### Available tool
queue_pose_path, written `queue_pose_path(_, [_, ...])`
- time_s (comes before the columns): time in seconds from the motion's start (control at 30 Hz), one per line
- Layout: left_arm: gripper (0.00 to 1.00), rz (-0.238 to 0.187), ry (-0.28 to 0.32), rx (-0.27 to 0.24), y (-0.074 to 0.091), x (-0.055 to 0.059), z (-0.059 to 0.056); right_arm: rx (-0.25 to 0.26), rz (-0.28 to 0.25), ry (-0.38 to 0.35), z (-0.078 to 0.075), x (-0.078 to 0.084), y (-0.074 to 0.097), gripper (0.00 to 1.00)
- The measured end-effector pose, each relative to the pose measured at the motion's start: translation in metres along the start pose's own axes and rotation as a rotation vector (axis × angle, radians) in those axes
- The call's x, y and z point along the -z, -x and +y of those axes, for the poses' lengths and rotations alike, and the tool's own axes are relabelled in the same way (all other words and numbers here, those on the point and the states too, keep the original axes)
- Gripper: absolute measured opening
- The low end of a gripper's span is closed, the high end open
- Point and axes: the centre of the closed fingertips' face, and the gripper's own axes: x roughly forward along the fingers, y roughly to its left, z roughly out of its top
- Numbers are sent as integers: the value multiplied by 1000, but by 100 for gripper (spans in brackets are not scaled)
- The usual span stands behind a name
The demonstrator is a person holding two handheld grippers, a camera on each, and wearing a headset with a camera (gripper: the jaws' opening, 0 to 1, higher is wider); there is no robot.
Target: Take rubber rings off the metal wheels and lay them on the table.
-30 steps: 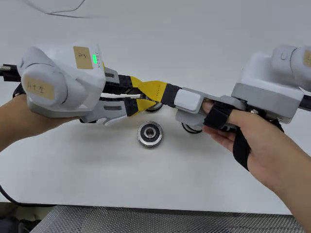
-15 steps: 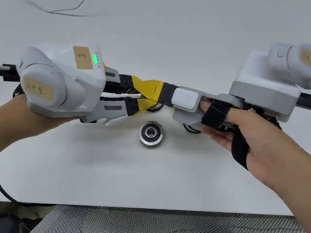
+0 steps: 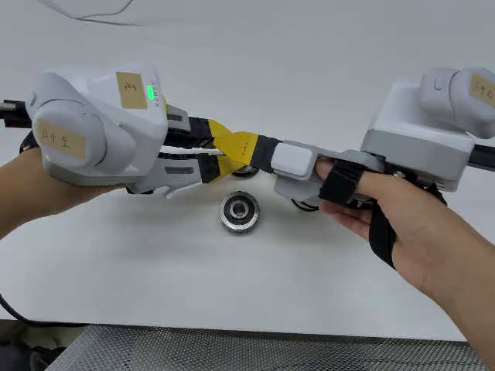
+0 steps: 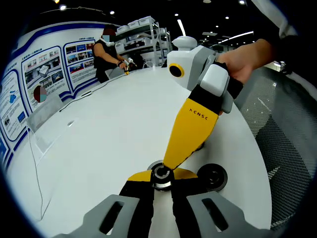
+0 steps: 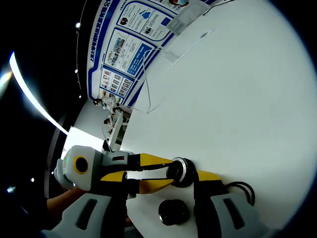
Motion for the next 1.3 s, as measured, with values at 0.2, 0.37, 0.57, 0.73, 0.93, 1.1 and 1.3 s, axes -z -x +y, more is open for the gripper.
queue_pose_path(0.2, [13, -2, 0, 0, 0, 0, 0, -8, 12, 7, 4, 3, -1, 54])
queue_pose_path(0.37, [13, -2, -2, 0, 0, 0, 0, -10, 3, -2, 4, 1, -1, 54])
queue_pose_path(0.57, [13, -2, 0, -1, 1, 0, 0, -4, -5, 3, 4, -1, 1, 52])
queue_pose_path(0.73, [13, -1, -2, -2, 1, 0, 0, 3, -2, 30, 1, 0, 3, 48])
queue_pose_path(0.93, [13, -2, -2, -2, 1, 0, 0, -1, -12, 23, 0, -4, 5, 42])
queue_pose_path(1.1, [13, -1, -3, -3, 1, 0, 0, 8, -10, 19, -2, -4, 5, 40])
queue_pose_path(1.3, [13, -1, -4, -2, 1, 0, 0, 43, 2, 25, -16, -5, 3, 25])
